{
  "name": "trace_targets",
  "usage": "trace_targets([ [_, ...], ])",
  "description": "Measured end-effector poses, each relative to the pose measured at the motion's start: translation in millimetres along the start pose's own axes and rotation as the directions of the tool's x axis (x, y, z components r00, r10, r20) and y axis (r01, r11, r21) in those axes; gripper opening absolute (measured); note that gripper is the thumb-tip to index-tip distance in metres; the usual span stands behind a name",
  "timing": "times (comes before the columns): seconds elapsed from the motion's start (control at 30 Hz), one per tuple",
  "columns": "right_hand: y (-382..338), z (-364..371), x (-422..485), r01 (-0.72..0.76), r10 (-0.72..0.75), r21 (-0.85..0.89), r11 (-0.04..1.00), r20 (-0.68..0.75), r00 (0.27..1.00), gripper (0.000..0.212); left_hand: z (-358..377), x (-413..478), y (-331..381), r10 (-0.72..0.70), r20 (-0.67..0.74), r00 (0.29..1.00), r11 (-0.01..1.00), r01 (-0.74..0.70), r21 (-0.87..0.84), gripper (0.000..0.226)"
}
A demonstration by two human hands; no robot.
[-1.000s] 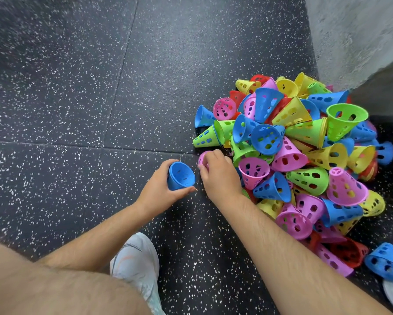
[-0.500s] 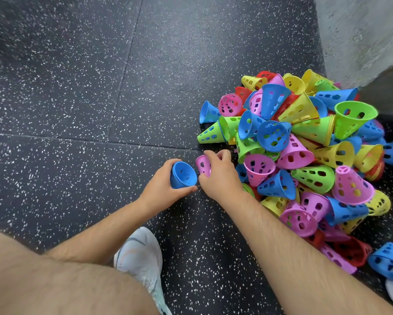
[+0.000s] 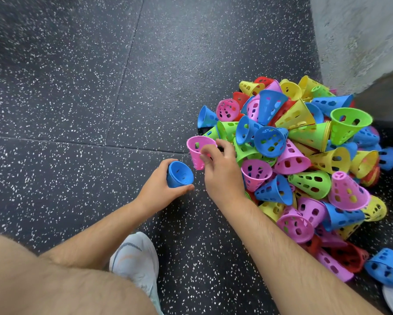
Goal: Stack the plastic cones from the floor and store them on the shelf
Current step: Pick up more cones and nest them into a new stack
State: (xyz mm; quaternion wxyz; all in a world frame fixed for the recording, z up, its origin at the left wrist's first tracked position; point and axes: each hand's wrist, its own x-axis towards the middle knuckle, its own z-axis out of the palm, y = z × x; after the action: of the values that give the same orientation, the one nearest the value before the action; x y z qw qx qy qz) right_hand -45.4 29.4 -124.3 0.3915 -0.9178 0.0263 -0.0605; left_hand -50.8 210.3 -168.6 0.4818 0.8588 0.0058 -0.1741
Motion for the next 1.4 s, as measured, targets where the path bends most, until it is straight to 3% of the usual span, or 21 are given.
trace_targets([
  [0.2,-4.0,5.8,-1.4,-0.021,0.012,0.148,0.989,0.062,0.998,0.014,-1.0,14.8,22.5,0.05,-0.018,0.999,0.995,-0.051,-0.084,0.066],
  [0.37,-6.5,3.5,-4.0,-0.066,0.035,0.134,0.989,0.219,0.975,0.022,-3.3,28.0,30.8,0.078,-0.035,0.996,0.987,-0.082,-0.138,0.057],
  [0.43,-7.3,1.2,6.1,-0.06,0.038,0.104,0.993,0.203,0.978,0.025,-5.3,34.7,32.6,0.09,-0.045,0.995,0.986,-0.095,-0.133,0.061],
  [0.57,-11.7,1.0,62.5,0.101,-0.078,-0.127,0.987,0.172,0.982,0.033,-9.9,50.3,38.3,0.085,-0.042,0.996,0.986,-0.09,-0.143,0.061],
  [0.63,-17.2,-3.4,102.2,0.204,-0.133,-0.296,0.933,0.243,0.961,0.042,-12.4,59.7,38.9,0.087,-0.038,0.996,0.986,-0.091,-0.138,0.063],
  [0.73,-23.0,-13.7,154.5,0.295,-0.066,-0.533,0.793,0.406,0.911,0.054,-15.7,72.5,38.4,0.078,-0.028,0.997,0.988,-0.081,-0.13,0.064],
  [0.9,-15.4,-3.4,191.6,0.461,0.059,-0.641,0.614,0.62,0.782,0.046,-15.2,88.2,35.3,0.068,-0.009,0.998,0.992,-0.068,-0.11,0.071],
  [1.0,-7.1,3.0,195.1,0.475,0.092,-0.662,0.58,0.633,0.769,0.04,-11.5,93.3,35.8,0.052,-0.008,0.999,0.991,-0.053,-0.124,0.07],
  [1.07,-0.8,2.6,196.3,0.466,0.068,-0.653,0.597,0.62,0.782,0.038,-9.5,94.1,37.2,0.041,-0.005,0.999,0.991,-0.041,-0.129,0.068],
  [1.17,6.9,-3.2,195.4,0.374,0.001,-0.58,0.724,0.543,0.84,0.032,-8.1,95.7,35.1,0.027,-0.008,1.0,0.991,-0.027,-0.128,0.068],
  [1.3,1.4,-21.1,180.6,0.23,-0.142,-0.291,0.929,0.293,0.945,0.016,-10.8,97.9,34.2,0.012,-0.039,0.999,0.989,-0.017,-0.146,0.066],
  [1.4,-9.5,-36.6,157.2,0.144,-0.115,-0.134,0.98,0.203,0.972,0.014,-14.2,97.1,43.3,0.002,-0.069,0.998,0.982,-0.015,-0.189,0.065],
])
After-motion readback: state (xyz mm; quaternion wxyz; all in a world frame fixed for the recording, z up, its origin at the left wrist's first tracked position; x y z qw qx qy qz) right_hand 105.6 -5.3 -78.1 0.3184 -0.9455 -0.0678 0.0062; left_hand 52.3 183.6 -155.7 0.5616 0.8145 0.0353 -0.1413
